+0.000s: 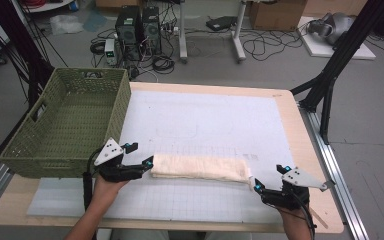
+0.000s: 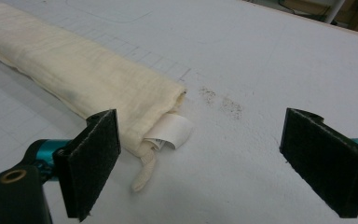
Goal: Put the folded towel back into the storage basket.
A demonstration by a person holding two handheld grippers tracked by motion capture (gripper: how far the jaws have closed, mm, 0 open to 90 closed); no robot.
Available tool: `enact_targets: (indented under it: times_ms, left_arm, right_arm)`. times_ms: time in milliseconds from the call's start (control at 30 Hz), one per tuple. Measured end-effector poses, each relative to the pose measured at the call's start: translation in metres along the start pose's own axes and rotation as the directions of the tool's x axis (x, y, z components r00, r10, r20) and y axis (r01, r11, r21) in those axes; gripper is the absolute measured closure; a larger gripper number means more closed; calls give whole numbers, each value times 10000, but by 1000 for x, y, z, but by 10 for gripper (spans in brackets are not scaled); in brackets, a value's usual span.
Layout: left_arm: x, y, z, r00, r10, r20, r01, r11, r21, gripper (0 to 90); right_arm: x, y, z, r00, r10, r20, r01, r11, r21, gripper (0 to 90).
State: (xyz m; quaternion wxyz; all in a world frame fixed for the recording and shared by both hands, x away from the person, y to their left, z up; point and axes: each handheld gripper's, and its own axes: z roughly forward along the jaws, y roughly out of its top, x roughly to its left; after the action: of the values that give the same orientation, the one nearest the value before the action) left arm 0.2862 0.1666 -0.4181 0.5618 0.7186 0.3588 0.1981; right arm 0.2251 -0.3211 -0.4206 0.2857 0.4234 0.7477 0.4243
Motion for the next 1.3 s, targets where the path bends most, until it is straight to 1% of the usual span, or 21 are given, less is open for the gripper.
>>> enact_targets:
  times_ms: [133,200,300,333,400,433,467,567,600,633,700,733,800,867,933,967,1000,1100,1167,1233,1300]
  left_arm:
    - [1,-1,2,10000,-58,59,58,10000,33,228]
    - [1,-1,2,10000,-55,69,55,10000,71,228]
    - [0,-1,1,9997,-161,182,161,9999,-39,228]
    - [0,-1,1,9995,-208,247,209,9998,-49,228]
    - [-1,-1,3,9985,-400,361,396,9991,135,224]
    - [-2,-1,4,9983,-503,283,497,9986,205,218]
    - [-3,-1,5,9984,-559,71,557,9980,316,210]
    - [-7,-3,9,9986,-508,-155,519,9954,808,205]
    - [-7,-4,11,9985,-515,-179,530,9933,1031,205]
    - [-7,-6,13,9978,-608,-250,634,9903,1232,207]
    - [-6,-9,16,9969,-742,-253,774,9840,1605,223]
    - [-6,-11,17,9966,-810,-179,829,9799,1814,237]
    - [-6,-12,19,9964,-840,-98,843,9760,2009,283]
    - [-6,-15,22,9950,-998,-14,976,9696,2246,322]
    - [-6,-18,26,9943,-1063,-64,1045,9629,2490,358]
    - [-6,-20,27,9944,-1053,-108,1044,9581,2668,365]
    - [-6,-21,28,9937,-1110,-152,1109,9555,2734,379]
    - [-8,-24,32,9951,-951,-267,987,9476,3038,395]
    - [-12,-26,35,9965,-804,-248,841,9429,3224,395]
    - [-16,-26,36,9987,-394,-311,475,9415,3335,393]
    - [-18,-26,36,9986,-310,-435,438,9414,3345,398]
  right_arm:
    - [-1,1,0,10000,48,55,-47,9999,-118,115]
    - [-1,0,0,10000,83,26,-83,9999,-93,115]
    - [-1,-1,0,9999,116,13,-116,9999,-22,115]
    - [-1,-1,0,9999,118,12,-117,9999,-76,115]
    - [-1,-1,0,9999,131,-26,-131,9998,-116,115]
    - [-1,0,0,9999,98,-39,-99,9999,-120,115]
    - [-1,0,0,10000,88,-36,-88,9999,-144,115]
    - [-2,0,1,10000,43,-73,-43,9999,-114,115]
    - [-2,-1,1,9999,78,-102,-79,9999,-100,115]
    - [-2,-1,2,9999,66,-108,-67,9999,-92,115]
    - [-1,-1,3,9999,11,-154,-12,10000,-52,115]
    - [-1,-1,3,9998,52,-195,-53,10000,-39,115]
    - [-1,-1,4,9998,10,-197,-11,10000,-32,115]
    - [0,-1,5,9997,17,-227,-17,10000,-7,115]
    - [0,-1,5,9997,-48,-255,49,10000,54,115]
    - [1,-1,5,9996,-75,-275,76,10000,40,116]
    - [1,-1,5,9995,-66,-300,69,9999,87,116]
    - [2,-1,6,9993,-74,-358,77,9999,84,115]
    - [2,-1,7,9992,-103,-380,106,9999,86,116]
    - [2,0,7,9991,-154,-407,158,9998,99,116]
    - [3,0,8,9990,-102,-431,108,9998,138,116]
